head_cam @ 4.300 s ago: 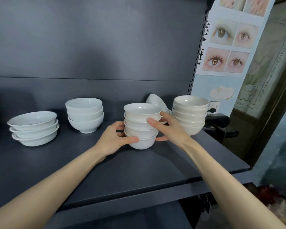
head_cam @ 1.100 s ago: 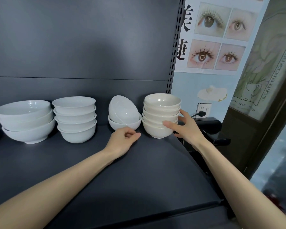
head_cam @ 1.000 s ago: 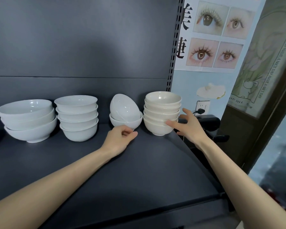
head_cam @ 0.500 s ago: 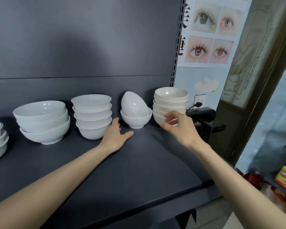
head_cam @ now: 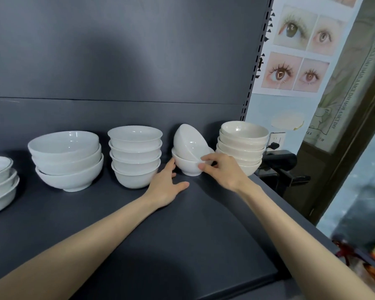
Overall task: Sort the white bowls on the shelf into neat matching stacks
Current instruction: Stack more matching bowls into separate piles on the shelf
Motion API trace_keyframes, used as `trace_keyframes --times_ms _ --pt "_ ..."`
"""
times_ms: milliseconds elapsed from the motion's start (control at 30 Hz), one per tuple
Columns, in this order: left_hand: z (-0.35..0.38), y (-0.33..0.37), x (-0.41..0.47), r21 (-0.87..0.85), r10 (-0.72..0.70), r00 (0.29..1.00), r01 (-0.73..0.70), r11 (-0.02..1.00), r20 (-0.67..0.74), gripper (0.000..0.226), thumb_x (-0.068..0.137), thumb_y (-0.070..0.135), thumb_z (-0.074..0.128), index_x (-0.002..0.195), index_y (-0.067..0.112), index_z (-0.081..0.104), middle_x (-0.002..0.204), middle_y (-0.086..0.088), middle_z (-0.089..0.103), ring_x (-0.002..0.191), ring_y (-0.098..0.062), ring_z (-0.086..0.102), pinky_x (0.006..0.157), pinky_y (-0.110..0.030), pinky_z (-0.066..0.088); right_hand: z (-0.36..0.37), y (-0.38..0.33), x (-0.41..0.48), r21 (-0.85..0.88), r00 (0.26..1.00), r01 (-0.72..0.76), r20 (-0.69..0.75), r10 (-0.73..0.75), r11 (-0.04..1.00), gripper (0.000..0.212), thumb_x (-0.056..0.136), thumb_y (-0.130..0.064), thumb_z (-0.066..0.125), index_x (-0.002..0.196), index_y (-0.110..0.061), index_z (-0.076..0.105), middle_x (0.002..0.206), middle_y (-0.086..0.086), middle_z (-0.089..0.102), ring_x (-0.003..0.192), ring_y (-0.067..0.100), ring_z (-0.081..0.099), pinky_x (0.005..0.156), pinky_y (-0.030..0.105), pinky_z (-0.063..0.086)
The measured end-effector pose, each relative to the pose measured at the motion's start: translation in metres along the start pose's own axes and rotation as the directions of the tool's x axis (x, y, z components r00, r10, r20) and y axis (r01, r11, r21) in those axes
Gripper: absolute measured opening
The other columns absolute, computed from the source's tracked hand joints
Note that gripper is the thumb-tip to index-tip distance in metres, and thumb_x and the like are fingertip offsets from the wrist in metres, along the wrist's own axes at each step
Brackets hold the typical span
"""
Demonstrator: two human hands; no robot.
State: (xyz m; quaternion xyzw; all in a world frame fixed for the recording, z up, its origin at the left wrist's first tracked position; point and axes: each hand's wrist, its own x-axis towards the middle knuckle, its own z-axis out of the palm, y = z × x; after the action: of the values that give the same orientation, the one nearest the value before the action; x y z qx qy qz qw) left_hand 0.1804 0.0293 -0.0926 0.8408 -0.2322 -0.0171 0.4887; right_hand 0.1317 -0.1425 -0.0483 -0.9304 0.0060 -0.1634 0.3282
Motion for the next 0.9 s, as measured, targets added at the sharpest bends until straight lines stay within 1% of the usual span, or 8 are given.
trace_keyframes --times_ms 100,167,267,400,567,733,833,900 --pt "-0.001 0.001 -0.003 0.006 0.007 1.0 -0.007 1.0 0.007 0.089 0.083 0.017 0.071 0.152 0.017 0.015 0.152 -0.002 0.036 0.129 -0.017 0.047 0.108 -0.03 0.037 0.001 0.0 0.003 0.016 1.0 0.015 -0.018 -0.014 1.0 0.028 0.09 -0.027 0.065 0.11 -0.007 0.067 0.096 0.003 0.065 0.084 0.012 0.054 0.072 0.016 0.037" --pt "-0.001 0.002 -0.006 -0.003 0.007 1.0 -0.007 1.0 0.011 0.088 0.082 0.018 0.073 0.151 0.016 0.018 0.151 -0.004 0.037 0.129 -0.017 0.046 0.108 -0.03 0.037 0.0 -0.002 0.002 0.034 0.999 0.034 -0.016 -0.033 0.999 0.021 0.089 -0.024 0.067 0.099 -0.006 0.07 0.083 -0.005 0.061 0.073 0.004 0.053 0.064 0.01 0.037" --pt "-0.002 0.003 -0.015 -0.019 0.007 0.999 -0.007 1.0 0.031 0.088 0.082 0.021 0.073 0.15 0.015 0.019 0.15 -0.006 0.037 0.13 -0.017 0.046 0.109 -0.031 0.037 -0.003 -0.006 -0.003 0.107 0.999 0.034 -0.009 -0.033 0.994 0.011 0.087 -0.017 0.069 0.089 -0.006 0.071 0.067 -0.009 0.059 0.063 0.003 0.053 0.063 0.01 0.04" --pt "-0.006 0.003 -0.025 -0.057 -0.017 0.999 0.019 0.998 0.032 0.089 0.081 0.019 0.074 0.15 0.011 0.019 0.149 -0.008 0.037 0.129 -0.019 0.046 0.106 -0.029 0.038 -0.005 -0.01 -0.015 0.14 0.999 0.047 -0.02 -0.045 0.989 0.01 0.087 -0.011 0.067 0.083 -0.004 0.071 0.066 0.005 0.063 0.061 0.016 0.056 0.07 0.03 0.052" --pt "-0.011 0.004 -0.034 -0.108 -0.017 0.999 0.021 0.994 0.037 0.079 0.078 0.016 0.077 0.142 0.012 0.03 0.139 -0.005 0.047 0.121 -0.017 0.05 0.098 -0.025 0.041 -0.009 -0.018 -0.034 0.178 0.998 0.055 0.018 -0.059 0.983 0.01 0.087 -0.01 0.067 0.084 -0.002 0.072 0.072 0.006 0.065 0.063 0.017 0.057 0.071 0.033 0.054" --pt "-0.016 0.004 -0.045 -0.19 0.006 0.998 0.005 0.982 0.055 0.076 0.069 0.016 0.084 0.128 0.023 0.037 0.121 0.007 0.054 0.108 -0.008 0.056 0.086 -0.017 0.044 -0.02 -0.024 -0.059 0.233 0.994 0.041 0.086 -0.063 0.972 0.009 0.087 -0.01 0.068 0.079 -0.014 0.071 0.073 0.004 0.066 0.064 0.016 0.06 0.07 0.026 0.054" --pt "-0.02 0.01 -0.05 -0.232 0.043 0.994 -0.019 0.973 0.101 0.09 0.05 0.029 0.089 0.125 0.024 0.039 0.12 0.014 0.057 0.105 0.002 0.058 0.079 -0.013 0.048 -0.027 -0.024 -0.072 0.245 0.988 0.035 0.14 -0.071 0.969 0.005 0.087 -0.01 0.068 0.084 -0.008 0.072 0.065 -0.013 0.064 0.06 0.007 0.057 0.065 0.019 0.051" --pt "-0.021 0.012 -0.052 -0.244 0.067 0.99 -0.035 0.969 0.123 0.099 0.041 0.037 0.086 0.127 0.025 0.039 0.123 0.015 0.057 0.11 0.0 0.058 0.086 -0.017 0.05 -0.03 -0.026 -0.077 0.217 0.986 0.051 0.141 -0.083 0.975 0.006 0.086 -0.012 0.07 0.085 -0.007 0.073 0.057 -0.022 0.06 0.052 -0.002 0.05 0.057 0.008 0.04"
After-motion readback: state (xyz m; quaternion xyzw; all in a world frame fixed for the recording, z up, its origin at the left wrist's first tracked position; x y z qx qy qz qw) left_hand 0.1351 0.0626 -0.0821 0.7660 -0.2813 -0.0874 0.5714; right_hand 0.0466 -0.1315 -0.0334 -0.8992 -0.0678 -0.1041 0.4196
